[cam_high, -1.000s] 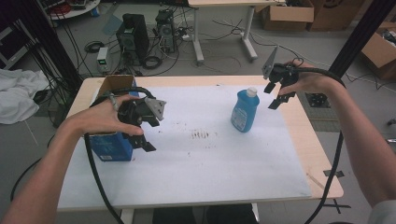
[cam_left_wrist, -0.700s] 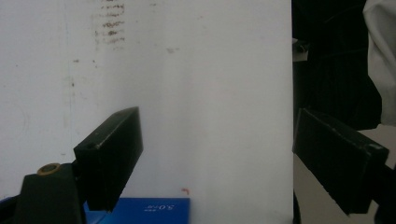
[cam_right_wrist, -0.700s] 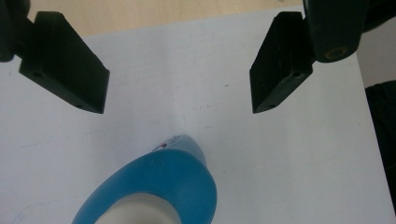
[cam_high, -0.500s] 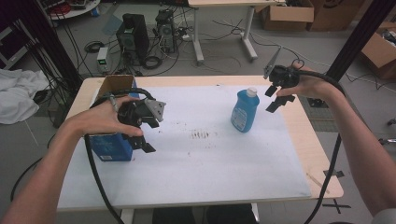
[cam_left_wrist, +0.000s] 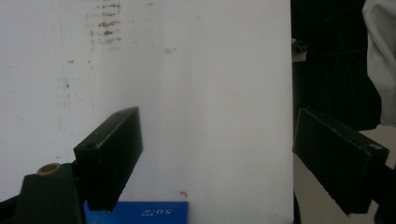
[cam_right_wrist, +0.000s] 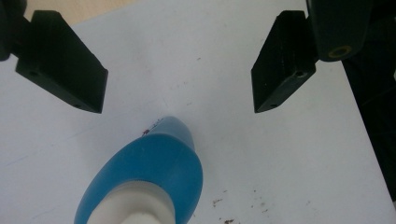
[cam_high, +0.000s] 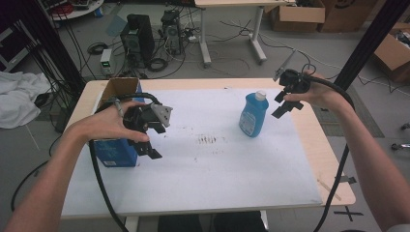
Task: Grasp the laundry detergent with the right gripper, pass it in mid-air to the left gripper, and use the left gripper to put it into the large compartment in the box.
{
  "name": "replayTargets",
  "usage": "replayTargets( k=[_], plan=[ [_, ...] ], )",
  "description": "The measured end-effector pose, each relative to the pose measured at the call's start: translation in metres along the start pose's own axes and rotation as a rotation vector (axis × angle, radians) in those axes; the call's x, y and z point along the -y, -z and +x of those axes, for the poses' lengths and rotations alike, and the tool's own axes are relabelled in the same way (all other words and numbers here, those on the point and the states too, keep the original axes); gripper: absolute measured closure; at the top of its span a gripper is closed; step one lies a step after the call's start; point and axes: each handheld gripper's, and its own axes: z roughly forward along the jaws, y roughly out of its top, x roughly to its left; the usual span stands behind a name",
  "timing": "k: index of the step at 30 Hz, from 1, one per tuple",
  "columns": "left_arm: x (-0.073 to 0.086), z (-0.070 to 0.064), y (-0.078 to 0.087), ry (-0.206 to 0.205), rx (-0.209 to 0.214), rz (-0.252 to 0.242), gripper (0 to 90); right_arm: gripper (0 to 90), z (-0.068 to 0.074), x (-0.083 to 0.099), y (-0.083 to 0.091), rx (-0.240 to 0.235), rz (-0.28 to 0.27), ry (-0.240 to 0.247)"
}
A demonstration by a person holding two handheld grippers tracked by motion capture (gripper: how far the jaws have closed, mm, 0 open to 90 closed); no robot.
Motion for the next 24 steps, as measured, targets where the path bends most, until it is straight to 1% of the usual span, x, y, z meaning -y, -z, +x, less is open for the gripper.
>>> replayTargets(
  k=[2,3,6,9,12,13,14,16,17,20,21,22,23,24],
  plan=[
    [0.0,0.0,-0.002,-0.001,0.0,-0.004,16.8,18.6,0.001,0.0,-0.001,0.004,-0.002,-0.009],
    [0.0,0.0,-0.002,-0.001,0.001,0.0,16.7,18.6,0.003,0.0,-0.003,0.01,-0.007,-0.032],
    [0.001,0.0,-0.002,-0.001,0.002,0.003,16.8,18.6,0.005,-0.001,-0.006,0.024,-0.02,-0.055],
    [0.001,0.0,-0.002,0.001,0.002,0.003,16.7,18.5,0.006,0.0,-0.009,0.047,-0.024,-0.081],
    [0.002,0.0,-0.002,-0.002,0.001,0.001,16.8,18.4,0.007,0.001,-0.013,0.056,-0.036,-0.118],
    [0.003,0.0,-0.002,-0.008,-0.002,0.006,16.7,18.6,0.007,0.001,-0.014,0.058,-0.039,-0.124],
    [0.003,-0.001,-0.002,0.0,-0.004,0.0,16.8,18.6,0.008,0.001,-0.016,0.06,-0.037,-0.125],
    [0.003,-0.001,-0.002,0.0,-0.005,0.0,16.8,18.7,0.009,0.002,-0.019,0.06,-0.041,-0.125],
    [0.004,-0.001,-0.002,0.003,-0.004,0.001,16.7,18.6,0.009,0.003,-0.021,0.059,-0.046,-0.133],
    [0.004,0.0,-0.002,-0.001,-0.002,0.002,16.8,18.4,0.011,0.004,-0.024,0.079,-0.063,-0.142],
    [0.005,-0.001,-0.003,0.001,-0.002,-0.005,16.8,18.4,0.012,0.004,-0.025,0.086,-0.067,-0.153],
    [0.005,-0.001,-0.003,0.001,-0.002,-0.005,16.7,18.4,0.012,0.004,-0.025,0.086,-0.067,-0.153],
    [0.005,-0.001,-0.004,0.005,-0.002,-0.004,16.7,18.4,0.013,0.005,-0.027,0.096,-0.08,-0.161],
    [0.005,-0.001,-0.004,0.005,-0.002,-0.004,16.8,18.4,0.013,0.005,-0.027,0.095,-0.085,-0.163]
  ],
)
